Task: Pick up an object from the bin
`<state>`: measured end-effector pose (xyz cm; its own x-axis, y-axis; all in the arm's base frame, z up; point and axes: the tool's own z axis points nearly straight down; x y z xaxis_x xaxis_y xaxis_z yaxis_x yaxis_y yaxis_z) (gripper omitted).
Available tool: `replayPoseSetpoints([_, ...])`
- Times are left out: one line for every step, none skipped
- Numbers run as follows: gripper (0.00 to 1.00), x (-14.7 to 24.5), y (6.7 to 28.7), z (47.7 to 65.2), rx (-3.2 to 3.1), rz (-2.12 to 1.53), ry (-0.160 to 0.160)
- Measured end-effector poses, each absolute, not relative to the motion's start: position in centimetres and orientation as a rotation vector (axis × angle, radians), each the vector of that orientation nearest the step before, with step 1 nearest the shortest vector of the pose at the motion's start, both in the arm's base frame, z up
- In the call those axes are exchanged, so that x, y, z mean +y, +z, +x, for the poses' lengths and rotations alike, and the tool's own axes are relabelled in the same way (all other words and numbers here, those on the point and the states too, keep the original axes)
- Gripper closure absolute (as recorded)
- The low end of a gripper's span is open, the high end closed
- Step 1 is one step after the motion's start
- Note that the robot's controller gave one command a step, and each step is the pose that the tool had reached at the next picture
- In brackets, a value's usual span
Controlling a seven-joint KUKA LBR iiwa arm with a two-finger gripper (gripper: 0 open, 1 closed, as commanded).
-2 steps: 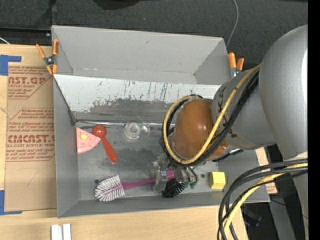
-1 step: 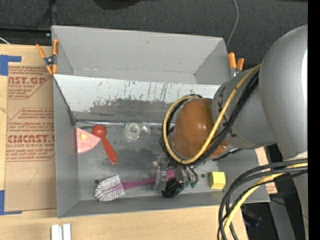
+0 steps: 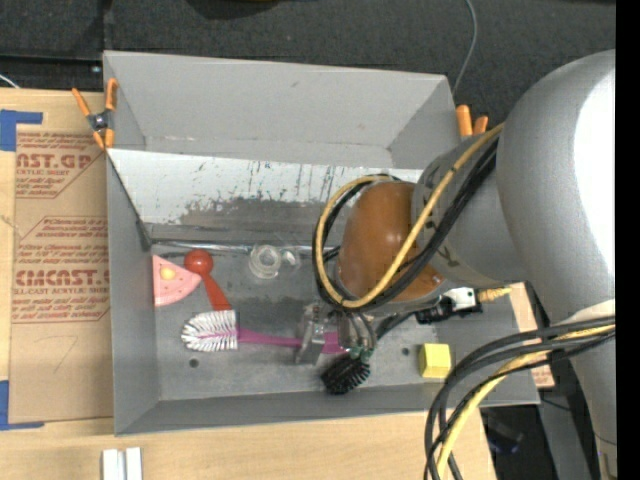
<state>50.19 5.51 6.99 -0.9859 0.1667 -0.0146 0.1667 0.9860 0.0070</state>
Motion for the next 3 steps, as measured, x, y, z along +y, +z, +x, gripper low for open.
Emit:
replayPoseSetpoints([1.0,5.5,7.0,50.2,3.115,0.261,0.009])
replayPoseSetpoints([1.0,5.1,15.8,51.1,3.122,0.24,0.009])
replayPoseSetpoints([1.0,5.2,18.5,51.1,3.113,0.239,0.011])
